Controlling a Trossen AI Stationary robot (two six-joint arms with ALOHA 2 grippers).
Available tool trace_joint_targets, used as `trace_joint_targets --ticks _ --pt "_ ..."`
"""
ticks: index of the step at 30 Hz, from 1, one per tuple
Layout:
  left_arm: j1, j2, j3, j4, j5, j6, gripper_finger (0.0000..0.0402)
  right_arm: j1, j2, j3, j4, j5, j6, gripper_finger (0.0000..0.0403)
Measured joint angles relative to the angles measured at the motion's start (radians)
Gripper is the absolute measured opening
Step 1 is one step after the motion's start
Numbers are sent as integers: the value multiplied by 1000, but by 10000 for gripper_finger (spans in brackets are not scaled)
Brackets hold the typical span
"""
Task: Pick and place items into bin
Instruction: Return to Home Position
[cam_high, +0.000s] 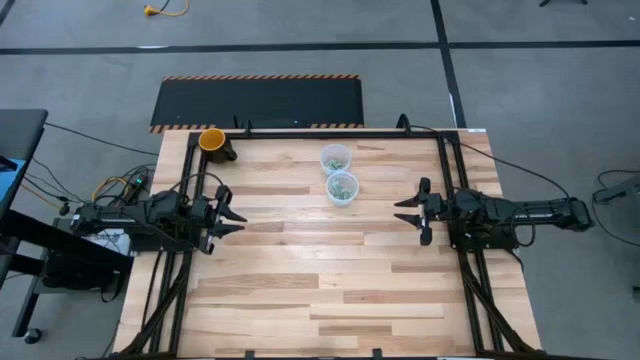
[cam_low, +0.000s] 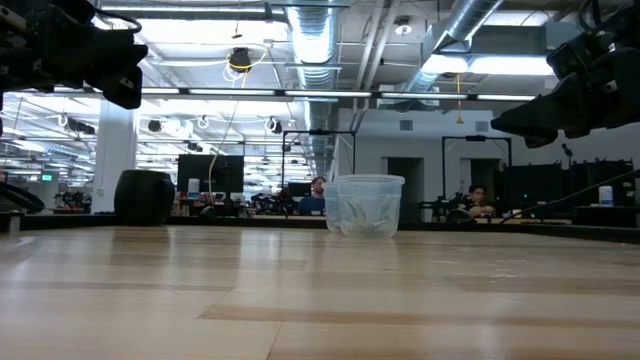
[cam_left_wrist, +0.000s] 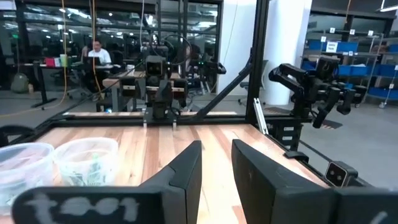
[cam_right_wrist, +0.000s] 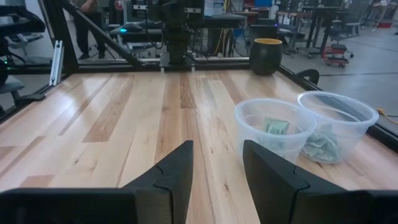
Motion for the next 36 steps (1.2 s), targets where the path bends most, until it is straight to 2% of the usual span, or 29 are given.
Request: trace_joint_targets --ticks 5,36 --pt "0 1 0 -62 -8 8 77 0 1 0 -2 0 0 134" --pt "1 1 -3 -65 -33 23 77 0 1 0 -2 0 0 133"
